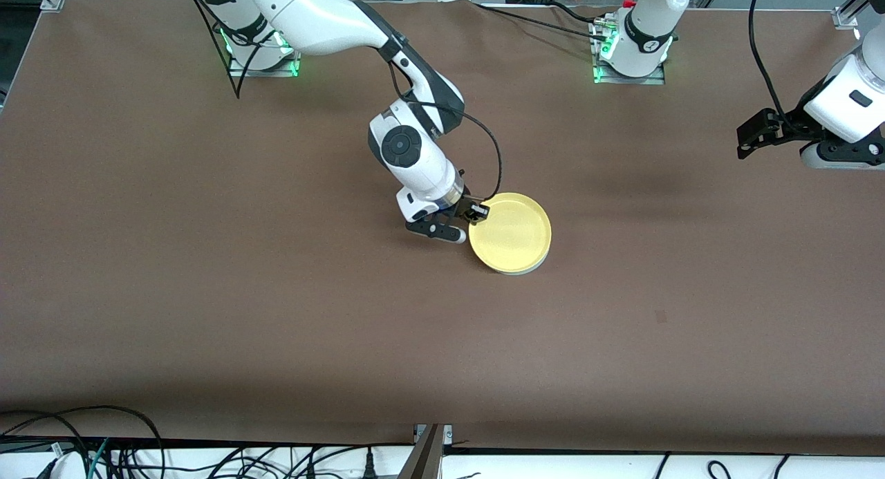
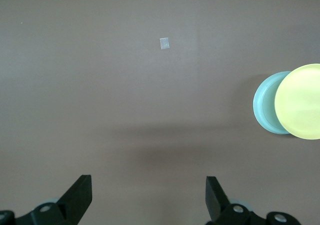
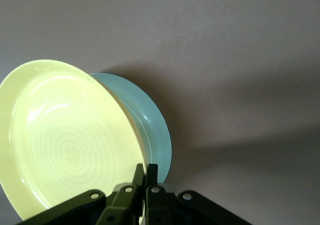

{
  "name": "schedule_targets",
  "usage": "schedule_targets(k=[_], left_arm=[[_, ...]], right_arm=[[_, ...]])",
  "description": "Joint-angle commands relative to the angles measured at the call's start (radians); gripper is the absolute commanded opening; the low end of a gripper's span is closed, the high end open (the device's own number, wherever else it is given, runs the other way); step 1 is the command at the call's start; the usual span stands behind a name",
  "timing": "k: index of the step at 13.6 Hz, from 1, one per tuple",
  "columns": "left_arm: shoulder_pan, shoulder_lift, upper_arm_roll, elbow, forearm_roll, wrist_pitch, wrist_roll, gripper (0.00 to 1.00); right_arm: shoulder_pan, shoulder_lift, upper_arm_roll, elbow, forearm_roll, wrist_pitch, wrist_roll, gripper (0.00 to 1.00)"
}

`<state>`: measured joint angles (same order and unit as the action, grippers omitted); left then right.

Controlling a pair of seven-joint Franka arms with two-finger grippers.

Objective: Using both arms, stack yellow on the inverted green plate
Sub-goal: 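Carry the yellow plate with the right gripper onto the green plate, then open the right gripper and withdraw it from the stacked plates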

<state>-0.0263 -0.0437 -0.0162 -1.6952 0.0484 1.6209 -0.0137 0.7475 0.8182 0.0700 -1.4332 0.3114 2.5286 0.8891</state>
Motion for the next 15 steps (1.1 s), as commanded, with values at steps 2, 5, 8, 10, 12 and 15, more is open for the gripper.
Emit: schedule_targets(k=[2,5,8,10,12,15], left_arm=[[0.005,-0.007,-0.004,0.016,-0.012,-0.024,0.008,1.00],[0.005,-0.007,-0.002,0.016,-0.012,-0.027,0.008,1.00],[0.005,-0.007,-0.004,0.016,-0.012,-0.027,0.008,1.00],[0.005,-0.007,-0.004,0.016,-0.012,-0.027,0.006,1.00],[0.005,-0.007,-0.004,0.016,-0.012,-0.027,0.006,1.00],[0.005,-0.007,-0.004,0.016,-0.012,-0.027,0.006,1.00]], right_arm=[[0.047,0.058,-0.015,0.010,0.008,0.096,0.027,0.03],[0.033,0.053,-0.021,0.014,0.006,0.095,0.016,0.99],[0.012,0.006,-0.056,0.022,0.006,0.015,0.005,1.00],[-0.010,-0.092,-0.129,0.022,0.000,-0.121,-0.024,1.00],[-0.023,-0.189,-0.247,0.022,0.017,-0.312,-0.148,1.00],[-0.117,-0.342,-0.324,0.010,0.032,-0.543,-0.310,1.00]])
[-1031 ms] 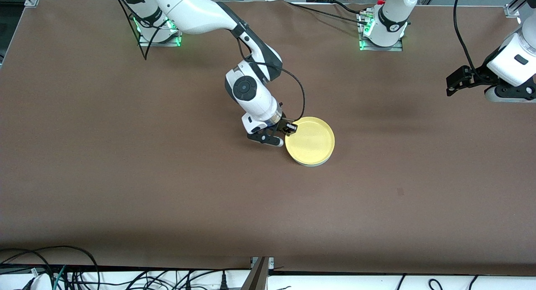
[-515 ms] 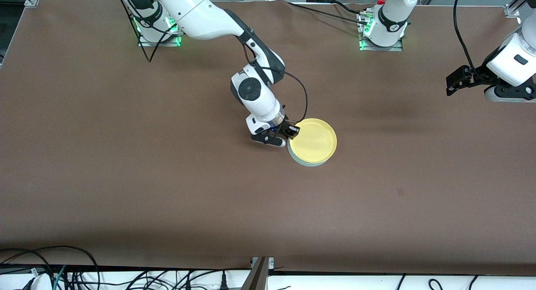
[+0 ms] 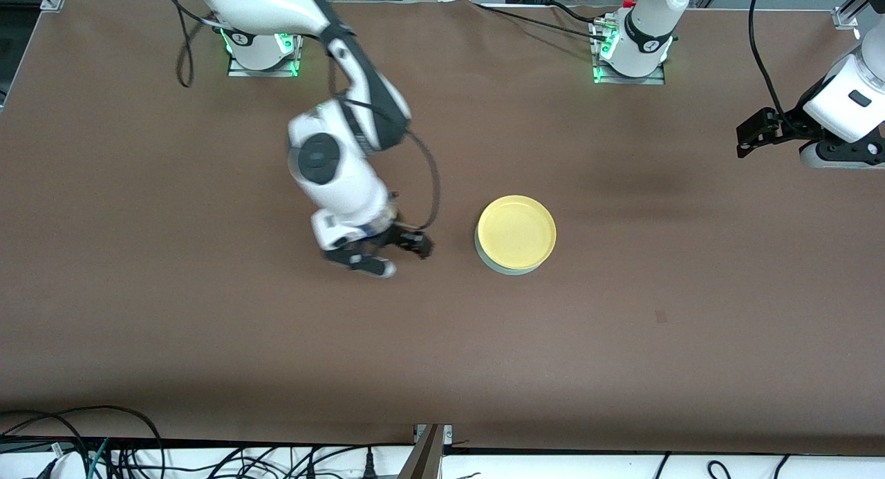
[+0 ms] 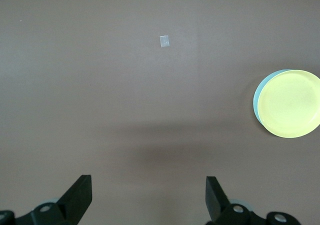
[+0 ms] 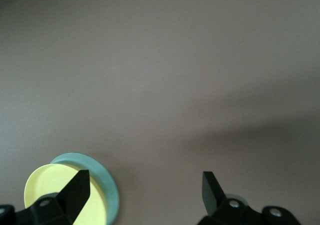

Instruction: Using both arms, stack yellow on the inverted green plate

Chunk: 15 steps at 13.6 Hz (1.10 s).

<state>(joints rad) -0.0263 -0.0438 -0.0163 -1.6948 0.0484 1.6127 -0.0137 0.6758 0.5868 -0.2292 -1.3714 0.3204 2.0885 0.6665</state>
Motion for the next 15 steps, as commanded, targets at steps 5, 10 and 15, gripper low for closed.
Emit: schedule_targets(k=[5,10,15], left_arm=[[0.005,-0.007,-0.004,0.015,-0.012,-0.019,0.006,1.00],[0.005,-0.007,-0.002,0.015,-0.012,-0.037,0.006,1.00],[0.006,-0.008,0.001,0.015,-0.012,-0.039,0.006,1.00]], right_arm=[[-0.093,-0.359,-0.164,-0.136,-0.013,-0.409,-0.229,1.00],[-0.386,-0.608,0.080,-0.348,-0.224,-0.420,-0.395,1.00],[-0.389,-0.579,0.079,-0.299,-0.265,-0.416,-0.515,1.00]])
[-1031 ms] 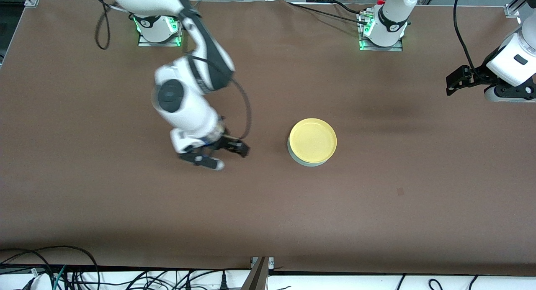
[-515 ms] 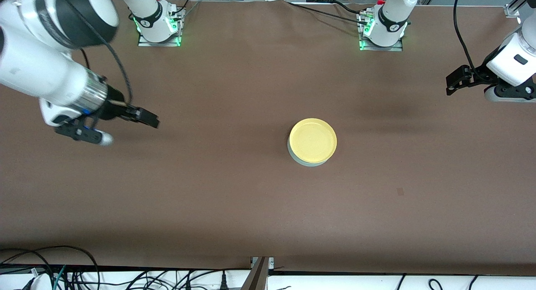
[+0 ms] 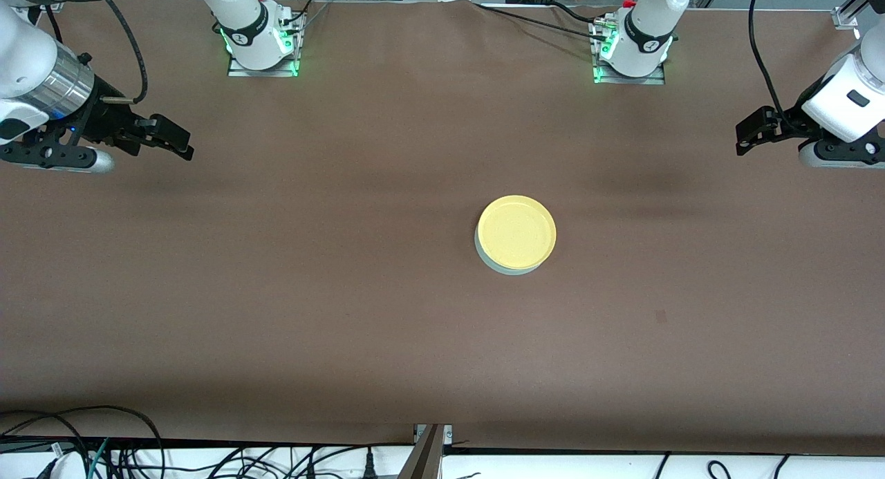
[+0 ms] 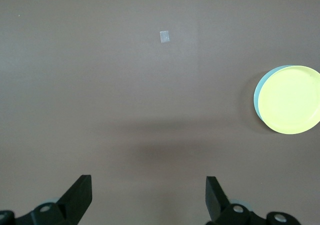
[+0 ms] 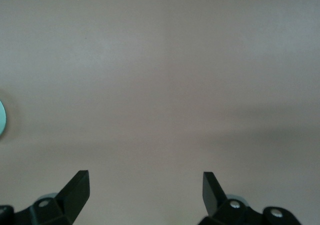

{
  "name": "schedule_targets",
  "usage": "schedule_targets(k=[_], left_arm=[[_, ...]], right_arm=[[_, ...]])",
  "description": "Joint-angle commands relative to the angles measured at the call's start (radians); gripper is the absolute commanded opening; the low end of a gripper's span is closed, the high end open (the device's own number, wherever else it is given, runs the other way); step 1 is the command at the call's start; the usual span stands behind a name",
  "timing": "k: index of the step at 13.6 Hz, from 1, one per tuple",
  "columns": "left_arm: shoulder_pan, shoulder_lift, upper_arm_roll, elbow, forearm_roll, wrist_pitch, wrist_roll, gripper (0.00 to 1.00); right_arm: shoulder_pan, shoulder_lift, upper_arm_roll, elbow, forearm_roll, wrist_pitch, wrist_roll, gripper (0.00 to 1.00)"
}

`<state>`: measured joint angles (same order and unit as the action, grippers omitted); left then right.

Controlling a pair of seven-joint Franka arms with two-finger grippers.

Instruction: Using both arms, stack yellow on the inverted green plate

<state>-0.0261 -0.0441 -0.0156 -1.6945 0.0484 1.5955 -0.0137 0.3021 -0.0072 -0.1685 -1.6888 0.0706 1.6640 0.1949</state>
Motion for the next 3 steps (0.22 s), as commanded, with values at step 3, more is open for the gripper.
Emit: schedule_targets(k=[3], left_arm=[[0.006,-0.008,0.000,0.015,-0.013,-0.028,0.006,1.00]], right_arm=[[-0.011,0.020,0.021,0.027,-0.015,0.003,-0.043,1.00]])
